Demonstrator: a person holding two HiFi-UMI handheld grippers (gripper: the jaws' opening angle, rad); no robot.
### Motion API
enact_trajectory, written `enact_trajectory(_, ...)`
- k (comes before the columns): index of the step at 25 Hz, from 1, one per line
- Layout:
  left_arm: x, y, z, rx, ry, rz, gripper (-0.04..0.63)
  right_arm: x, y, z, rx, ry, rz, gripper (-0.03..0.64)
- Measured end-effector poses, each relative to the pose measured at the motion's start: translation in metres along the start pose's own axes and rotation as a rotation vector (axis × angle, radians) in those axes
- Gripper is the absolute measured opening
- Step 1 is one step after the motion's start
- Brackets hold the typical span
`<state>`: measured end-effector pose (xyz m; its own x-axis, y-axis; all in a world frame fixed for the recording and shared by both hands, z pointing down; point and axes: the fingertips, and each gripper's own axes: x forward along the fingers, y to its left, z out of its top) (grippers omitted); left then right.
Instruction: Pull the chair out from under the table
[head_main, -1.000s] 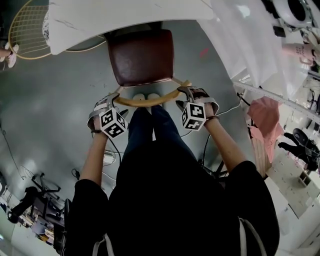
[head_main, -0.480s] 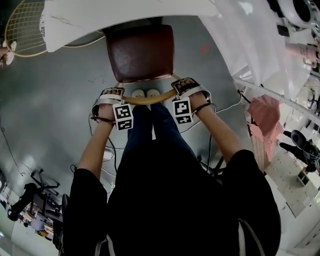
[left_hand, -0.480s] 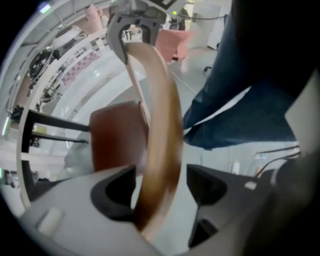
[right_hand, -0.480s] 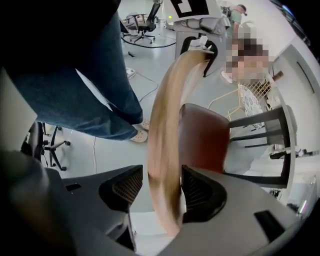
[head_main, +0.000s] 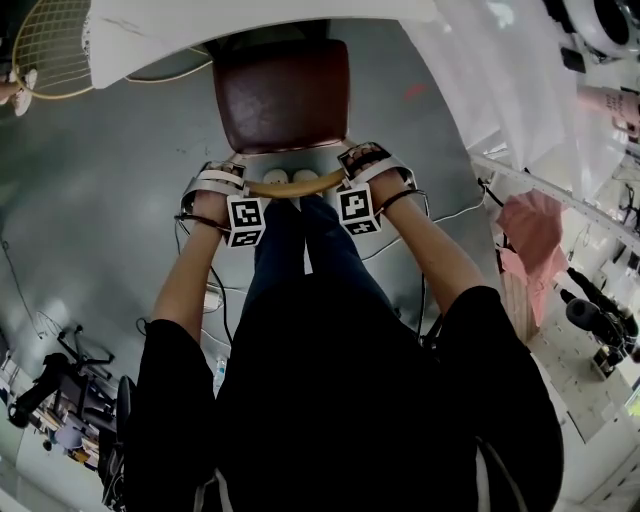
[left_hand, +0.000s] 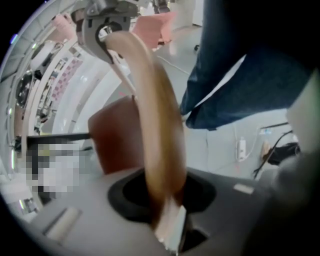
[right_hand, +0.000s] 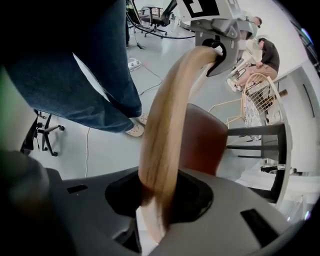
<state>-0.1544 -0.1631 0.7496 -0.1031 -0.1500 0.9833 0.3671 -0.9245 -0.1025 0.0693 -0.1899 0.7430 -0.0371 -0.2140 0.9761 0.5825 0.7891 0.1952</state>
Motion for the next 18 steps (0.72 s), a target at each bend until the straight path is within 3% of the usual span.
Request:
enact_trajectory(7, -0.003, -0.019, 0.008, 0.017, 0.04, -0.048, 0.121, -0.005, 0.014, 0.007, -0.036, -0.029, -0.01, 0.112)
enact_trajectory(18, -0.013, -0.065, 0.036, -0.04, 0.018, -0.062, 0.12, -0.013, 0.05, 0.024, -0.087, -0.03, 0.003, 0.112)
